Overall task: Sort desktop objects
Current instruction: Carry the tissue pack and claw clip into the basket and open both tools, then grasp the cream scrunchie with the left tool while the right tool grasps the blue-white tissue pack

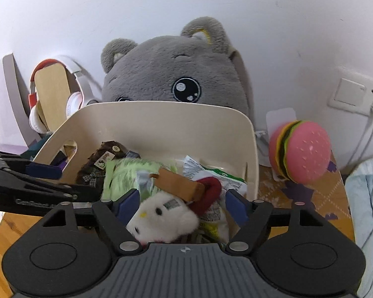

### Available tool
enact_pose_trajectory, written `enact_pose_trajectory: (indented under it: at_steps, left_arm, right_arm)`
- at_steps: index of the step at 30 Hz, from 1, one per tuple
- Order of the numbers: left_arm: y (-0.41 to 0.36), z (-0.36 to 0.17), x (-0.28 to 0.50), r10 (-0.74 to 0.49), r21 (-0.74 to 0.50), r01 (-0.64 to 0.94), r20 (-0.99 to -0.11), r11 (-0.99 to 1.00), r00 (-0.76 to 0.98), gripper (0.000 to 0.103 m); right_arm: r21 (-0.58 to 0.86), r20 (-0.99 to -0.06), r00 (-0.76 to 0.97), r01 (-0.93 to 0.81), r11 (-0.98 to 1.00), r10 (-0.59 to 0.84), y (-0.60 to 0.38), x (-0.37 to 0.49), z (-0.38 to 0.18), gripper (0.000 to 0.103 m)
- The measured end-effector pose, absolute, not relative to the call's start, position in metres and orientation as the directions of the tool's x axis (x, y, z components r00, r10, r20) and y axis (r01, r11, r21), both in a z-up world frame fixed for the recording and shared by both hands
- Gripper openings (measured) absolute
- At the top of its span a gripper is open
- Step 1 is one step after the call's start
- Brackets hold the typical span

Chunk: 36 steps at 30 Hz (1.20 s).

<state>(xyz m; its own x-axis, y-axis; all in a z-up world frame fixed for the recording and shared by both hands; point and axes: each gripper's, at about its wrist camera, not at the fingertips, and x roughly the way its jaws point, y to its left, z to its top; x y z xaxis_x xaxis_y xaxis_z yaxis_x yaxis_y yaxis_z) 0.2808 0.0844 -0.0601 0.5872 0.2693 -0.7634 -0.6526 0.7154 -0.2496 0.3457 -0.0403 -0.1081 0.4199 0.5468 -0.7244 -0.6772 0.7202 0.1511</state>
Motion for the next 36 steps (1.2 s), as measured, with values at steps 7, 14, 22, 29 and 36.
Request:
enact_pose_trajectory:
  at_steps: [7,14,22,29,36]
  left_arm:
    - [0.069,-0.039,0.257,0.306,-0.230,-0.650,-0.738,0.724,0.601,0.075]
    - [0.045,-0.032,0.225,0.292,-0.262,-0.631,-0.715,0.730,0.635,0.075]
    - [0.005,-0.064,0.201,0.208,-0.254,-0.589,-0.770,0.767,0.603,0.075]
    - [-0.027,-0.101,0.187,0.094,-0.271,-0.543,-0.829,0.795,0.551,0.075]
    - [-0.045,-0.128,0.179,0.052,-0.249,-0.524,-0.869,0.815,0.493,0.075]
  right_arm:
    - [0.146,-0.699,0.447,-0.676,0.723,0.559,-0.060,0.332,-0.097,0.088]
    - [0.186,-0.680,0.439,-0.671,0.717,0.587,-0.076,0.310,-0.093,0.094]
    - [0.197,-0.728,0.375,-0.688,0.699,0.574,-0.081,0.277,-0.114,0.101]
    - [0.194,-0.773,0.331,-0.688,0.699,0.541,-0.084,0.252,-0.135,0.102]
    - [0.188,-0.802,0.302,-0.690,0.699,0.514,-0.086,0.236,-0.148,0.102]
